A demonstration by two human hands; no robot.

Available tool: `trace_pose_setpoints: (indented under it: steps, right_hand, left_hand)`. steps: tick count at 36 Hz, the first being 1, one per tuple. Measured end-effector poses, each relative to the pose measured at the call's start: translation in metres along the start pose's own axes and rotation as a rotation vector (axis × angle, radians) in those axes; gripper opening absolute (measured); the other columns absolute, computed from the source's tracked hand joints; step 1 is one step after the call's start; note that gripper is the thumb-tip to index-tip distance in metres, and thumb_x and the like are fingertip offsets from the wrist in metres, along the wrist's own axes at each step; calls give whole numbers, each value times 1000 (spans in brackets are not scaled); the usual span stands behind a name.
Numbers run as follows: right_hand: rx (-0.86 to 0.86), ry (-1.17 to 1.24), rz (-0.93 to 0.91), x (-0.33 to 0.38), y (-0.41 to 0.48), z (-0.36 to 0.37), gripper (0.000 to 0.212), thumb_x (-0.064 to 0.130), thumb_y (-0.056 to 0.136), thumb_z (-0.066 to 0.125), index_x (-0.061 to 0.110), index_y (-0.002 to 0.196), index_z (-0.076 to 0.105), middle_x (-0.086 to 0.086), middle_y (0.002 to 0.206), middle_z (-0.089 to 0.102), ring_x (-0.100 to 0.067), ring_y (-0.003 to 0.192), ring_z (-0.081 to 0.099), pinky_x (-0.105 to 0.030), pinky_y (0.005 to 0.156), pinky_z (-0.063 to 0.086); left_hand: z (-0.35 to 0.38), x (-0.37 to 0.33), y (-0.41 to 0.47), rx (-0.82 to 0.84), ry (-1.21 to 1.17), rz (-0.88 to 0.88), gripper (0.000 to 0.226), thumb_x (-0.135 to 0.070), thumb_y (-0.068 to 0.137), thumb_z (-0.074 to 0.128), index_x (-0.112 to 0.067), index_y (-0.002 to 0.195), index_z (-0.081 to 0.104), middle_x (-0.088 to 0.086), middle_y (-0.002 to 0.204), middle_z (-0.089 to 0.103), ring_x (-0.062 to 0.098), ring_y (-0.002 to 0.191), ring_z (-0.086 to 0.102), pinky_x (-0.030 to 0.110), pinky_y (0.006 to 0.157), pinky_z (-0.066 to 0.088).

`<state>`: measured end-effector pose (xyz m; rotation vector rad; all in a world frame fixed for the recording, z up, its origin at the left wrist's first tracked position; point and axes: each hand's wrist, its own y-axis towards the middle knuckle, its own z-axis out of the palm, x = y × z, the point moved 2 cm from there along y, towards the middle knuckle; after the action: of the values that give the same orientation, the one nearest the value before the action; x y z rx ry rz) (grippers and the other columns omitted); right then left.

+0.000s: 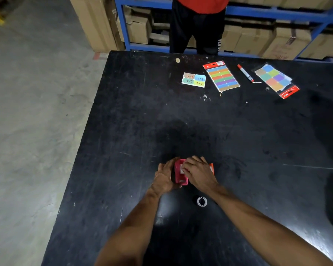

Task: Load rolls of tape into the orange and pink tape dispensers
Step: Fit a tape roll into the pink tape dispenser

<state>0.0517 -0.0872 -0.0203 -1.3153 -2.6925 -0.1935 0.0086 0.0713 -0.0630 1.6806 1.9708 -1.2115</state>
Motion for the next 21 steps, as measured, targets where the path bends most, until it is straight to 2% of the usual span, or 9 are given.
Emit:
trace_pose_setpoints:
  steps: [3, 5, 9, 12, 16, 19, 21]
  right_hand:
    - [-26, 9, -7, 2, -8, 1, 14, 26, 86, 61, 24, 77, 72, 6, 83, 66, -20, 84, 60, -39, 74, 50]
    - [-38, -3, -22, 6, -15, 2, 12, 25, 85, 62, 24, 76, 71, 5, 82, 64, -21, 84, 59, -39, 76, 49]
    - [-57, 34, -29, 13, -35, 7, 15, 28, 86, 59, 23, 78, 71, 4, 84, 64, -20, 81, 58, -37, 77, 49]
    - [-35, 96, 5, 15, -45, 17, 20, 29, 88, 56, 22, 80, 72, 3, 88, 65, -20, 82, 59, -39, 78, 50]
    - [14, 108, 23, 18, -52, 30, 14, 27, 85, 60, 22, 77, 70, 1, 87, 62, -23, 81, 58, -40, 67, 49]
    - [11, 134, 61, 20, -53, 33, 12, 26, 84, 62, 21, 74, 68, 1, 86, 61, -23, 79, 57, -39, 64, 48]
    - [25, 144, 82, 21, -51, 35, 13, 24, 82, 62, 19, 72, 67, -1, 86, 62, -25, 78, 57, -42, 64, 50]
  left_hand:
    - [1, -1, -2, -21, -7, 21, 113, -44, 55, 88, -44, 148, 25, -17, 144, 46, 16, 115, 42, 43, 105, 43]
    - [2, -1, -2, -30, -12, 31, 112, -41, 55, 89, -46, 147, 25, -16, 142, 47, 18, 114, 44, 44, 105, 44]
    - [6, 2, -5, -33, -35, 35, 110, -35, 60, 87, -49, 148, 23, -9, 145, 43, 30, 128, 42, 51, 113, 37]
    - [8, 5, -2, -16, -13, 41, 111, -38, 61, 86, -47, 150, 20, -9, 152, 38, 40, 137, 35, 58, 115, 30]
    - [7, 3, 0, 19, -4, 34, 110, -46, 62, 84, -47, 149, 18, -10, 154, 37, 41, 141, 31, 61, 117, 24]
    - [9, 5, 1, 18, 7, 47, 110, -57, 58, 77, -46, 150, 17, -9, 154, 37, 40, 141, 34, 61, 116, 27]
    - [9, 7, 2, 4, 10, 55, 108, -56, 59, 76, -47, 149, 17, -11, 153, 37, 38, 137, 37, 59, 114, 31]
